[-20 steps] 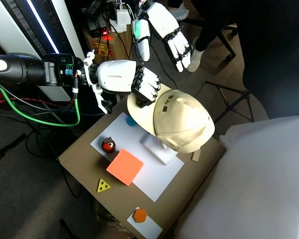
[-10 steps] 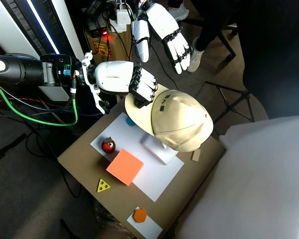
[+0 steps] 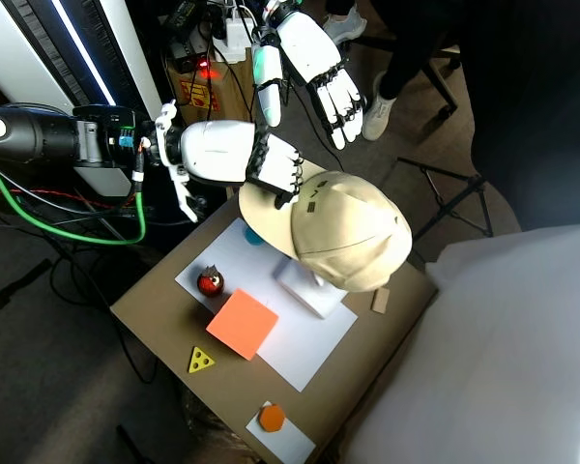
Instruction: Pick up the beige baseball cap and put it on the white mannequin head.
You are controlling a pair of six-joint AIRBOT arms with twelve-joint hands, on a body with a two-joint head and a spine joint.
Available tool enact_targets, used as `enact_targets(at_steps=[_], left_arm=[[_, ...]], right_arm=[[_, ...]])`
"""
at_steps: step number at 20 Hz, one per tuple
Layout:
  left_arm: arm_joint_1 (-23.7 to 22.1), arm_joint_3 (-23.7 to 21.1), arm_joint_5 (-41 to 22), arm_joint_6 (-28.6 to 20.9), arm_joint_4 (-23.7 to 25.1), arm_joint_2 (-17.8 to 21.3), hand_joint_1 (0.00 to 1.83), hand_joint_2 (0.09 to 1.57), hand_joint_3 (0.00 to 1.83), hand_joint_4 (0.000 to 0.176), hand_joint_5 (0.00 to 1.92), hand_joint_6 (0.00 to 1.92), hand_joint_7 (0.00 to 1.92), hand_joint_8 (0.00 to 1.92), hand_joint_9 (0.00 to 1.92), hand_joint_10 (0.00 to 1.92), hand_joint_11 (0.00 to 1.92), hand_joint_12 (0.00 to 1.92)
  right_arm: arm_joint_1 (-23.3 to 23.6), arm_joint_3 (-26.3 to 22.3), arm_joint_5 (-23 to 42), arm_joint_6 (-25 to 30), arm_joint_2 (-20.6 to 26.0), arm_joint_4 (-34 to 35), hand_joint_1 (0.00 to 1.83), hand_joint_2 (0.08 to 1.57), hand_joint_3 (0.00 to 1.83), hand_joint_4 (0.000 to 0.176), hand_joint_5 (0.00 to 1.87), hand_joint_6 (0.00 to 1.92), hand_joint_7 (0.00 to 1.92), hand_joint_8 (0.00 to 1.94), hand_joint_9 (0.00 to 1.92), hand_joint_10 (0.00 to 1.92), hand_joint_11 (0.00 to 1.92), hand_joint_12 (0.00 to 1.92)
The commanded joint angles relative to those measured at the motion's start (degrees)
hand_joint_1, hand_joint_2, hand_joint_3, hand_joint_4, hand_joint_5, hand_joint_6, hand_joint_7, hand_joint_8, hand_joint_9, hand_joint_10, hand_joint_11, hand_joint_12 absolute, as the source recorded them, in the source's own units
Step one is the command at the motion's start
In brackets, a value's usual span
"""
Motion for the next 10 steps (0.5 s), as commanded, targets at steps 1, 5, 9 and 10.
enact_targets(at_steps=[1,5,9,10], left_arm=[[-0.39,-0.04,-5.14,-0.29,3.58,-0.26,0.00,1.14,0.00,0.063,0.18,0.00,0.15,0.00,0.13,0.00,0.00,0.52],[-0.79,0.02,-5.14,0.22,3.58,-0.31,0.00,1.14,0.00,0.062,0.19,0.00,0.15,0.00,0.14,0.00,0.00,0.50],[-1.15,-0.06,-5.15,1.11,3.60,-0.33,0.00,1.14,0.00,0.063,0.19,0.00,0.15,0.00,0.14,0.00,0.00,0.50],[-1.21,-0.13,-5.15,1.45,3.60,-0.33,0.00,1.14,0.00,0.063,0.19,0.00,0.15,0.00,0.14,0.00,0.00,0.50]], right_arm=[[0.33,-0.36,5.68,-0.28,0.07,-3.72,0.98,1.16,0.00,0.000,0.62,0.05,0.64,0.03,0.52,0.27,0.20,1.37],[-0.45,-1.62,5.54,-1.42,0.43,-3.70,0.93,1.14,0.00,0.000,0.59,0.00,0.59,0.00,0.51,0.10,0.06,1.29],[-2.40,-5.48,4.81,-2.56,1.58,-1.42,0.81,1.08,0.00,0.000,0.39,0.00,0.37,0.00,0.35,0.01,0.00,1.14],[-2.53,-7.11,3.79,-2.33,2.22,1.90,0.78,1.06,0.00,0.000,0.33,0.00,0.32,0.00,0.31,0.00,0.00,1.09]])
